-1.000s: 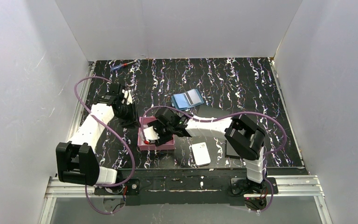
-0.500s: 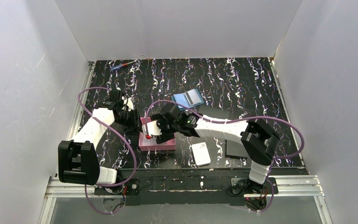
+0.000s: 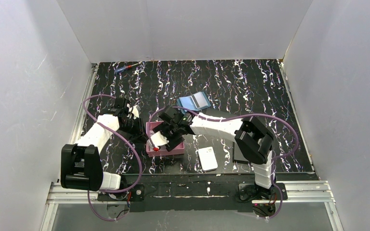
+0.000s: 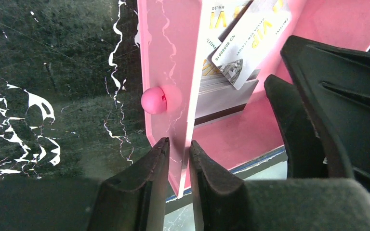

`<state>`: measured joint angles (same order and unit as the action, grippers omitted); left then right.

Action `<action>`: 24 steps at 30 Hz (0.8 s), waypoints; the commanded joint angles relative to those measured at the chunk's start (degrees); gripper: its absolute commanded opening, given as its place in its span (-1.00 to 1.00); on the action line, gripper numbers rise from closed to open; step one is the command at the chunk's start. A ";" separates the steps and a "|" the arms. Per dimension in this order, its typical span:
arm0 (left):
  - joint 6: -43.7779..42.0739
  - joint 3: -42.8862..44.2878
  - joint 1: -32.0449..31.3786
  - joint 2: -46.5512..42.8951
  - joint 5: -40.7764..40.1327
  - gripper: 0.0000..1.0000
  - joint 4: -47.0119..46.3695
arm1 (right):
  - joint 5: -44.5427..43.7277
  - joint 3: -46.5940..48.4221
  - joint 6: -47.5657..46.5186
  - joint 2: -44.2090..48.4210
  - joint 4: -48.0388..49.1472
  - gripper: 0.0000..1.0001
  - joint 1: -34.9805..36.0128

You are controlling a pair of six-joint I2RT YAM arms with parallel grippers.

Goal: Put the credit cards into the card holder
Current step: Pick up the credit card from the storage box.

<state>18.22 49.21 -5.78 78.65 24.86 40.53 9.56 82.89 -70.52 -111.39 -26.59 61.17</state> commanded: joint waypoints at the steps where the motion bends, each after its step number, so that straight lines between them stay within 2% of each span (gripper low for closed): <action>1: -0.46 -0.26 0.23 -1.49 -0.03 -0.63 0.01 | -0.41 3.59 -4.94 -1.98 -5.77 0.55 0.13; 12: -1.95 -0.26 0.24 -0.96 0.41 -0.80 -0.19 | -3.36 8.22 -10.05 -6.73 -12.66 0.52 2.02; 16: -1.95 -0.26 0.24 -0.97 0.41 -0.83 -0.19 | -3.97 8.53 -8.99 -8.41 -11.84 0.53 2.91; 18: -1.96 -0.42 0.24 -0.98 0.36 -0.85 -0.28 | -5.16 7.35 -6.53 -8.52 -6.88 0.50 3.16; 24: -2.13 -0.36 0.23 -0.80 0.48 -0.89 -0.20 | -6.22 -3.38 0.82 -2.48 16.41 0.45 3.17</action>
<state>16.95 49.21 -5.80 78.65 26.02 40.32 3.81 85.10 -74.17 -117.12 -22.79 63.53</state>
